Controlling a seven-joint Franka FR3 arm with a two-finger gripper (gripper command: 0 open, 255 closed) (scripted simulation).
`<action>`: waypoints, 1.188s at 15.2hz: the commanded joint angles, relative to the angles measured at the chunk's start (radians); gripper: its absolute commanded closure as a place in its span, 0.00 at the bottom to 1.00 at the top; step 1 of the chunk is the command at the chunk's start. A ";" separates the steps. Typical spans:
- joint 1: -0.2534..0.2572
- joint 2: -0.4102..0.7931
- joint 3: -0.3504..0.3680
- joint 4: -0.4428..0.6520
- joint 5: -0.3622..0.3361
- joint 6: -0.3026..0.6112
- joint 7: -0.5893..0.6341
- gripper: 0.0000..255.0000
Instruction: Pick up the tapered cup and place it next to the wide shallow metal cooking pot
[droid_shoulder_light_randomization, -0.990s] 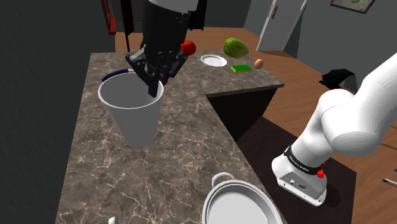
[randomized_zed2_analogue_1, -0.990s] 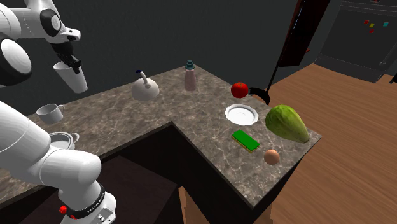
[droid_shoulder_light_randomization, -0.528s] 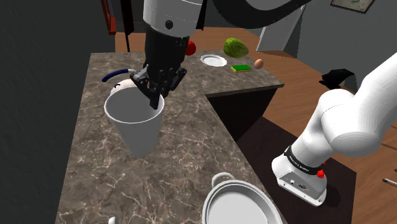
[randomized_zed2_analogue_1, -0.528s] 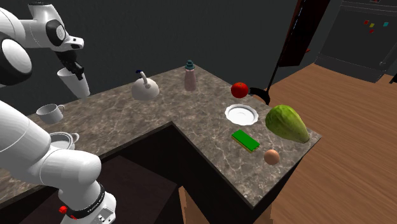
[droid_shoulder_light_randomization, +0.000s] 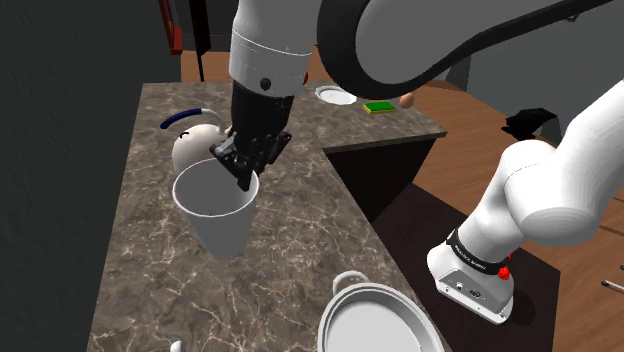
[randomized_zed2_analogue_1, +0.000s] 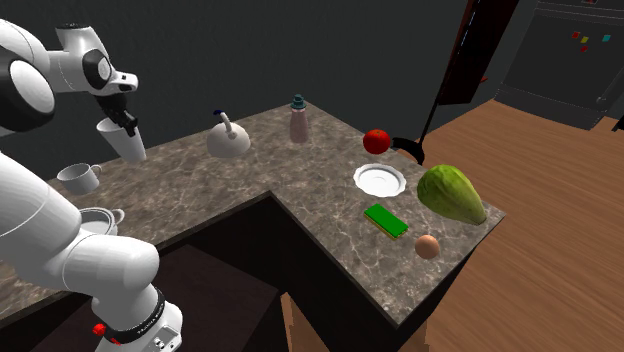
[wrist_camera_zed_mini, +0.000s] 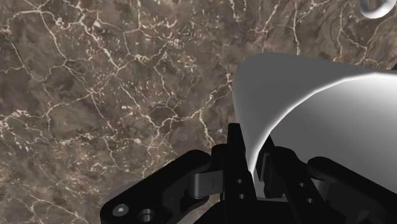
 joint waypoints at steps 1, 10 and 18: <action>0.000 0.009 0.002 -0.018 -0.003 0.028 0.001 1.00; 0.001 0.057 0.013 -0.096 -0.018 0.151 0.010 1.00; 0.001 0.106 0.021 -0.143 -0.040 0.243 0.024 1.00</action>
